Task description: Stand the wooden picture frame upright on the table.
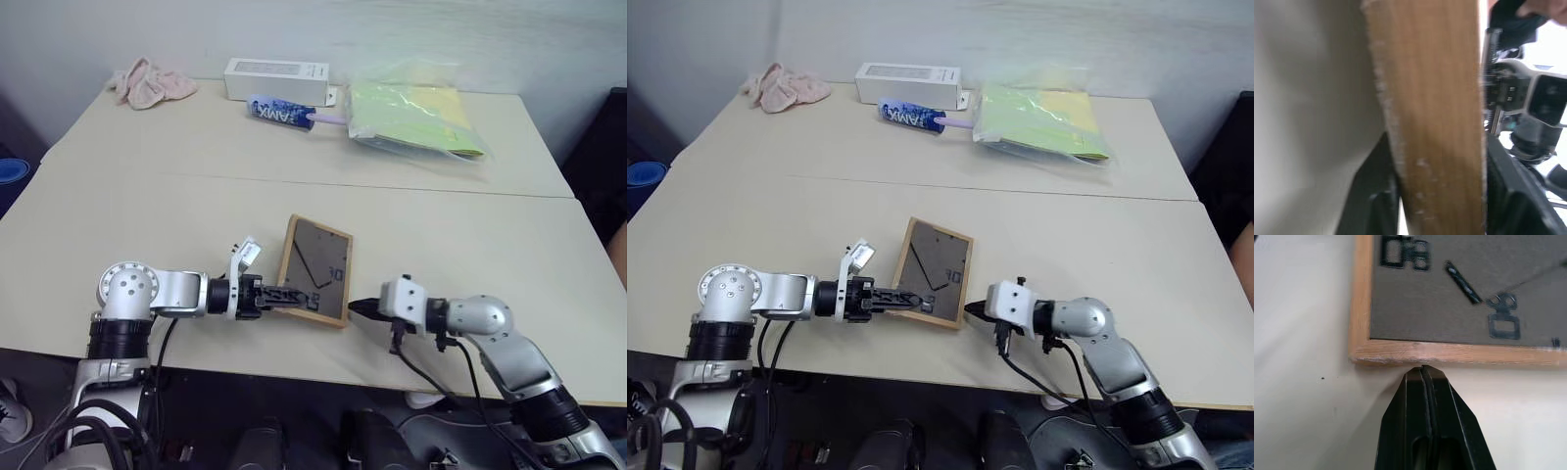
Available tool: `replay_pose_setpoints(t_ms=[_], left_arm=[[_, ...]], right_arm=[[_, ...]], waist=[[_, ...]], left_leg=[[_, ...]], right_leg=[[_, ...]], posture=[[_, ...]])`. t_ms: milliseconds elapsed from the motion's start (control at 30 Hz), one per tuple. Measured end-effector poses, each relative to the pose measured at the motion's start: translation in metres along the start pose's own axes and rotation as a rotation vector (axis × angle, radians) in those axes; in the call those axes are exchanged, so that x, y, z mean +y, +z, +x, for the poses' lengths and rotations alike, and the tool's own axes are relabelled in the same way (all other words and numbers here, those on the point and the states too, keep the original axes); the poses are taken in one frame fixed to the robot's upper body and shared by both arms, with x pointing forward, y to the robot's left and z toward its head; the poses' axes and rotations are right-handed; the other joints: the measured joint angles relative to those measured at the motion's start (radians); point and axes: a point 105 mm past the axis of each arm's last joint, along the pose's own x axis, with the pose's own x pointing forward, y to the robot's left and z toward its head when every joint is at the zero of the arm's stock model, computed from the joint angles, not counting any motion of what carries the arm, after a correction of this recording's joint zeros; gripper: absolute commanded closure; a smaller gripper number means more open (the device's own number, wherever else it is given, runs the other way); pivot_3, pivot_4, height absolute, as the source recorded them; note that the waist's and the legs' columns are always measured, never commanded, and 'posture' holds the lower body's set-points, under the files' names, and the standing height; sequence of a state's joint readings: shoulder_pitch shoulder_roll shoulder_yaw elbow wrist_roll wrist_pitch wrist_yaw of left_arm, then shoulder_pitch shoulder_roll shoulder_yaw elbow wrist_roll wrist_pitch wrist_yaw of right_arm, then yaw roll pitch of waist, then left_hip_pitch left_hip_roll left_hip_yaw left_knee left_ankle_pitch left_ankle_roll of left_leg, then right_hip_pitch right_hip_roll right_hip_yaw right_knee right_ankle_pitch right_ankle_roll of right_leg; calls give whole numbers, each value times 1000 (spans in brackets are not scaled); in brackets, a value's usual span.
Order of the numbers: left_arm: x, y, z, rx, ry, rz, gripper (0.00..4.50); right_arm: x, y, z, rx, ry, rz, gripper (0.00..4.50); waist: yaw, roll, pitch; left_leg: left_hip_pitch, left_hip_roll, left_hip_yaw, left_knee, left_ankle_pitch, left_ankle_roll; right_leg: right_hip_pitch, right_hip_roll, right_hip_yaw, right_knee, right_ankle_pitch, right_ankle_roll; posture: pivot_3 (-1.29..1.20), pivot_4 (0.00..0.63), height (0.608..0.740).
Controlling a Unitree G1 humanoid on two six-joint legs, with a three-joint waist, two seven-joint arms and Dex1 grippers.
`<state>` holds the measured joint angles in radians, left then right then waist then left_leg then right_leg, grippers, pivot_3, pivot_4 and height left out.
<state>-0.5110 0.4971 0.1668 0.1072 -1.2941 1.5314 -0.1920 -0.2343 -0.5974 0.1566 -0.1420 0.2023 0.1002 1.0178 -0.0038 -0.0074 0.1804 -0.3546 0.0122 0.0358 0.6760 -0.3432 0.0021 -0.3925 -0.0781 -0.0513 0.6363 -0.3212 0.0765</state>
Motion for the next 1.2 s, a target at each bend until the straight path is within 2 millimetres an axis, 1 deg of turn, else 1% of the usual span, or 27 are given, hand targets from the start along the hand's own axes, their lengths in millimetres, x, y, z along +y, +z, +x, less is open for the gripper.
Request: replay_pose_setpoints(t_ms=[33,100,167,200,267,367,400,500,567,633,733,867,967,1033,1133,1200], left_arm=[[1,-2,-2,-36,-6,35,3205],[-1,-5,-5,-74,-12,152,3205],[-7,-6,-6,-78,-13,383,3205],[-9,-6,-5,-82,-18,449,3205],[-9,-5,-2,-99,-32,500,3205],[-9,-2,0,-123,-39,545,3205],[-8,-1,0,-129,-38,559,3205],[-8,2,0,-141,-36,592,3205],[-7,2,1,-146,-41,597,3205],[-7,3,1,-147,-43,600,3205],[-7,3,1,-148,-45,604,3205],[-5,3,1,-153,-54,544,3205],[-5,3,0,-153,-58,497,3205],[-4,3,-1,-152,-64,472,3205],[-3,0,-6,-143,-83,367,3205],[-3,0,-13,-128,-93,260,3205]], right_arm=[[-5,5,-8,-38,-15,36,3609],[-12,16,-15,-109,-23,105,2984],[-16,32,-14,-167,13,210,2300],[-17,39,-12,-182,33,236,1979],[-19,49,-8,-204,52,268,1301],[-20,57,1,-222,67,308,248],[-21,60,6,-231,68,313,16],[-23,77,20,-263,84,294,16],[-23,83,26,-273,98,288,16],[-19,85,30,-283,122,305,16],[-15,85,31,-285,155,319,16],[2,85,18,-279,243,297,16],[1,82,5,-284,215,246,16],[0,80,1,-291,191,205,16],[0,74,-5,-300,143,54,16],[-10,66,-13,-309,62,-50,16]], waist=[[-2,0,0],[-3,0,0],[-8,1,0],[-8,2,-1],[-4,3,-2],[3,2,-1],[2,2,-1],[0,2,-1],[3,2,-1],[2,2,-1],[1,2,-1],[2,2,-1],[1,2,-1],[1,2,-1],[1,2,-1],[-1,0,0]], left_leg=[[0,1,0,0,0,0],[0,2,0,0,0,-2],[2,2,1,0,1,-3],[3,2,1,-1,1,-3],[2,2,1,-2,1,-2],[0,2,0,-2,-1,0],[0,2,0,-2,-1,0],[0,1,0,-2,-1,1],[-1,1,0,-2,-1,1],[-1,1,0,-2,-1,2],[-1,1,0,-2,-2,3],[-2,1,-1,-3,-2,3],[-2,1,-1,-4,-2,3],[-2,1,-1,-6,-2,3],[-2,1,0,-8,-1,3],[-2,1,0,-8,-1,3]], right_leg=[[0,1,0,0,0,0],[0,1,0,-1,0,0],[0,1,1,0,-1,-1],[1,1,1,0,-1,-2],[0,0,1,0,-1,-2],[-1,-1,1,-2,-1,-2],[-1,-1,1,-3,-1,-1],[-1,-1,1,-3,0,-1],[-1,-1,1,-3,0,-1],[-1,-2,1,-3,0,-1],[-1,-2,1,-4,0,-1],[-1,-2,0,-5,0,-1],[-1,-1,0,-6,0,-1],[-1,-1,0,-7,0,-1],[-2,0,0,-8,0,0],[-2,0,0,-8,0,0]], posture=[[0,150,740],[0,150,740],[0,150,740],[0,150,740],[0,150,740],[0,150,740],[0,150,740],[0,150,740],[0,150,740],[0,150,740],[0,150,740],[0,150,740],[0,150,740],[0,150,740],[0,150,740],[0,150,740]])
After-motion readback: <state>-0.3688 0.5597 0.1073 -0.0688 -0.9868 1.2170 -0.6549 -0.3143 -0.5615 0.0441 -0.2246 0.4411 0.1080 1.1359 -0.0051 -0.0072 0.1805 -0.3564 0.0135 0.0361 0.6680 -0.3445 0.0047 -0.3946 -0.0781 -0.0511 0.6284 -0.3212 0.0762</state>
